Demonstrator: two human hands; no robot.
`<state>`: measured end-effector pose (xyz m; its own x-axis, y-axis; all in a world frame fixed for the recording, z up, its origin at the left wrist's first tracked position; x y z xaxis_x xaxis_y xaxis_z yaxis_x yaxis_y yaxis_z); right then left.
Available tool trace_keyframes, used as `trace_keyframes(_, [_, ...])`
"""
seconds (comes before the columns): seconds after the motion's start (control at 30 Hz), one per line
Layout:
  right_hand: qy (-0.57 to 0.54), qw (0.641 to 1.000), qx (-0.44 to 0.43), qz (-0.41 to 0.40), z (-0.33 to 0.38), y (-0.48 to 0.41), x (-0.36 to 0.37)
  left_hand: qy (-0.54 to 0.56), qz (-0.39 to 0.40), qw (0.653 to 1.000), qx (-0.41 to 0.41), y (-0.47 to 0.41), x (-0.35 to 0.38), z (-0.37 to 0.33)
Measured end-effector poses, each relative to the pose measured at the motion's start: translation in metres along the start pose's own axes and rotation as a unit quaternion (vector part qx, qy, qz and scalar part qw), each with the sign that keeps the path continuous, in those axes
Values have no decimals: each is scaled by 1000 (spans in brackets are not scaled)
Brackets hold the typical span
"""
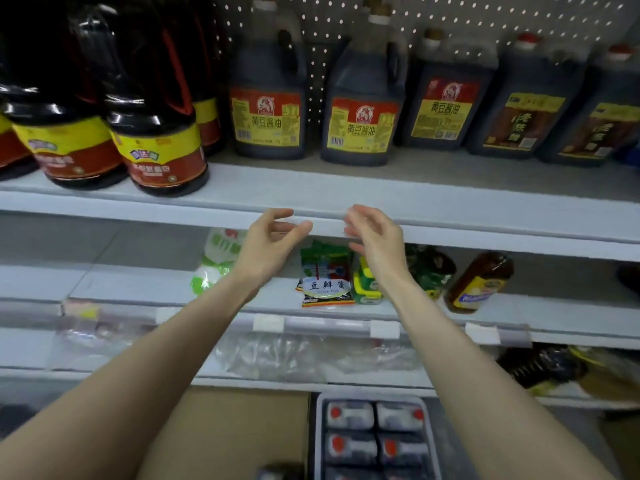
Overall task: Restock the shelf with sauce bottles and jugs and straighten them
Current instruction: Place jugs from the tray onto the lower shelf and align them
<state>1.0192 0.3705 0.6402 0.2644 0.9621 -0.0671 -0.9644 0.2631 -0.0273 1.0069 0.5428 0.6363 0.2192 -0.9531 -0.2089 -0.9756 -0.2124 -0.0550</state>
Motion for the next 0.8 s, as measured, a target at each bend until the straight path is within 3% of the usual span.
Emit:
trace_keyframes(0.37, [17,994,99,32,-124,83,20,3,-16,988,-154,77,-33,150])
trace_keyframes(0.8, [125,941,301,92,-397,188,35,-29,-24,924,-381,203,-27,403])
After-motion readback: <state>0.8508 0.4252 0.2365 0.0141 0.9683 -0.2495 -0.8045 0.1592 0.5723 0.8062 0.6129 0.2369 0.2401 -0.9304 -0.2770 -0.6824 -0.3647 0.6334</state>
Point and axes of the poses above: each hand's wrist, its own y-axis away from the middle knuckle, its own x-axis out of the palm, z = x × y, the point moved 1 cm from there along -y, towards the middle knuckle, and after that the axes turned 7 degrees about -z, right-handed, at the moved point
